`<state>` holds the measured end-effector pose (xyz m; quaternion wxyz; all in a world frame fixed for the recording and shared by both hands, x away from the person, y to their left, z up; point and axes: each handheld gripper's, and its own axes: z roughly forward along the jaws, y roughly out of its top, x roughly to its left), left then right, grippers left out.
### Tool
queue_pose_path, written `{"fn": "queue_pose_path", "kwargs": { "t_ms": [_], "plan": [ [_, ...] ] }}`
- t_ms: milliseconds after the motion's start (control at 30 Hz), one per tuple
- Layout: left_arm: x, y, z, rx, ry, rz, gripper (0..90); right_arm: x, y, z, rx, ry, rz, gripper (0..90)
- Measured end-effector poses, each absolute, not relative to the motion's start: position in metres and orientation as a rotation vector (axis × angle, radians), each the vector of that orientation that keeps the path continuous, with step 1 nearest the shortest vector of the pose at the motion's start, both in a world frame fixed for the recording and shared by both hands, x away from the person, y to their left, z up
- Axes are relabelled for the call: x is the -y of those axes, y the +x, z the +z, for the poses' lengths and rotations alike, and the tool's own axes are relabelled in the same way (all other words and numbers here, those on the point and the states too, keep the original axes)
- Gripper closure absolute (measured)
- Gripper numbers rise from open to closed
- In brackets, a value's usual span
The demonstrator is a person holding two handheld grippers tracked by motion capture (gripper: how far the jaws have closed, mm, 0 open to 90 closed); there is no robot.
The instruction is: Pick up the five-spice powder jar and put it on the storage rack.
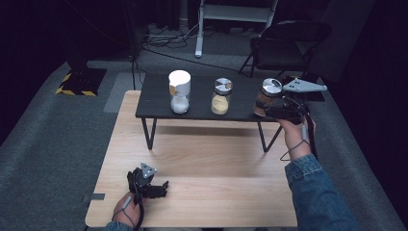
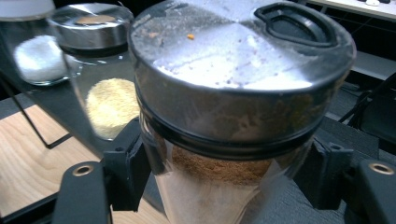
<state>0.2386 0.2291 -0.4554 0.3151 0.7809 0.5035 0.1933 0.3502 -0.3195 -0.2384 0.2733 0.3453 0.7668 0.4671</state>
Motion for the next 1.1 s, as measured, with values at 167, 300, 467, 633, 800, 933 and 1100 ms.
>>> {"fn": "queue_pose_path", "kwargs": {
  "t_ms": [167,300,467,633,800,933,1100],
  "plan": [
    [-0.230,0.239,-0.456,-1.323,2.058,0.509,0.2,0.313,0.358,-0.241,-2.059,0.939,1.216,29.3],
    [-0.230,0.238,-0.456,-1.321,2.059,0.511,0.2,0.312,0.361,-0.244,-2.043,0.951,1.212,29.3],
    [-0.230,0.238,-0.456,-1.321,2.059,0.511,0.2,0.311,0.367,-0.247,-2.040,0.971,1.195,29.3],
    [-0.230,0.238,-0.456,-1.321,2.059,0.511,0.2,0.312,0.372,-0.253,-2.045,0.998,1.192,29.2],
    [-0.230,0.239,-0.456,-1.321,2.060,0.511,0.2,0.319,0.377,-0.262,-2.040,1.022,1.229,28.6],
    [-0.230,0.238,-0.456,-1.321,2.059,0.511,0.2,0.328,0.378,-0.264,-2.043,1.009,1.282,17.6],
    [-0.229,0.240,-0.455,-1.325,2.061,0.512,0.2,0.332,0.363,-0.263,-2.011,0.980,1.295,9.0]
  ]
}}
